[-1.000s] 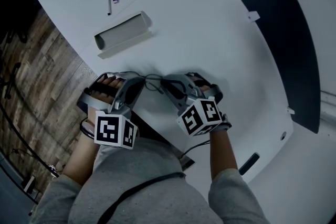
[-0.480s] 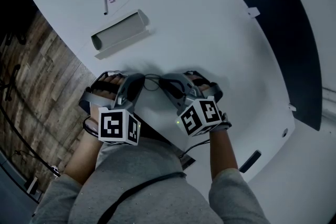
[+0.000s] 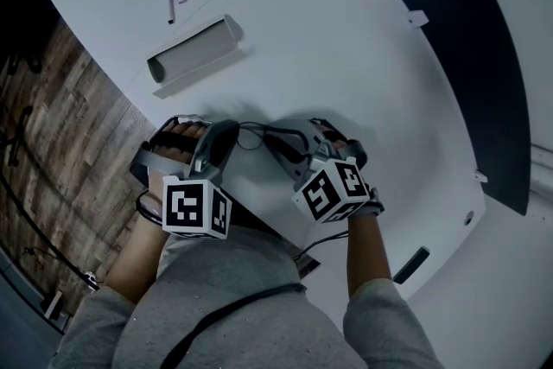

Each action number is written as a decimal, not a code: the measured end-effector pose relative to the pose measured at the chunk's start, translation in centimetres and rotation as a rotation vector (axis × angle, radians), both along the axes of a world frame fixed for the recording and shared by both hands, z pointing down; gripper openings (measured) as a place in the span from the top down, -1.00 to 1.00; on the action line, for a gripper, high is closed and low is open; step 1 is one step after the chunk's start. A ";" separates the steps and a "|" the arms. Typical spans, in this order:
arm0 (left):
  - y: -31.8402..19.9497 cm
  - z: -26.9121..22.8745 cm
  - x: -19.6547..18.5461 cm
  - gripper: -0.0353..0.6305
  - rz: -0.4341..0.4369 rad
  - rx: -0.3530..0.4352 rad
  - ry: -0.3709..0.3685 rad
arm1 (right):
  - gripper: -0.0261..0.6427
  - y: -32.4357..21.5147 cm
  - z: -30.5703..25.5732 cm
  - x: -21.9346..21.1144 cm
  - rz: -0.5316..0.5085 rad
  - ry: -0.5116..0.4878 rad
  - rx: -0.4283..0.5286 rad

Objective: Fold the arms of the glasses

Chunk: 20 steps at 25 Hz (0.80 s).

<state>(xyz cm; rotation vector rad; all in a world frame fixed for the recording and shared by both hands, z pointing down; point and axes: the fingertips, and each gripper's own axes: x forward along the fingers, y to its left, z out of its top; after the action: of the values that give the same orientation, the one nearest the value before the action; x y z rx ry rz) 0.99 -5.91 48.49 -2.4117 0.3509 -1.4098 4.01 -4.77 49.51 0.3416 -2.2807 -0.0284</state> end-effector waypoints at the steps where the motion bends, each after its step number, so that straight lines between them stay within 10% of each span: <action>1: 0.0 0.0 0.0 0.84 -0.001 0.000 0.001 | 0.70 0.1 0.0 0.1 0.002 -0.004 -0.012; 20: 0.3 0.4 0.1 0.84 0.059 0.082 -0.091 | 0.56 2.4 -0.2 0.9 0.001 -0.003 -0.054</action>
<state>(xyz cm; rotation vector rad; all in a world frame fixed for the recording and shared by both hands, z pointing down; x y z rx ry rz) 1.10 -5.61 48.91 -2.2655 0.3070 -1.4451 4.92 -2.38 49.34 0.3151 -2.2796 0.0346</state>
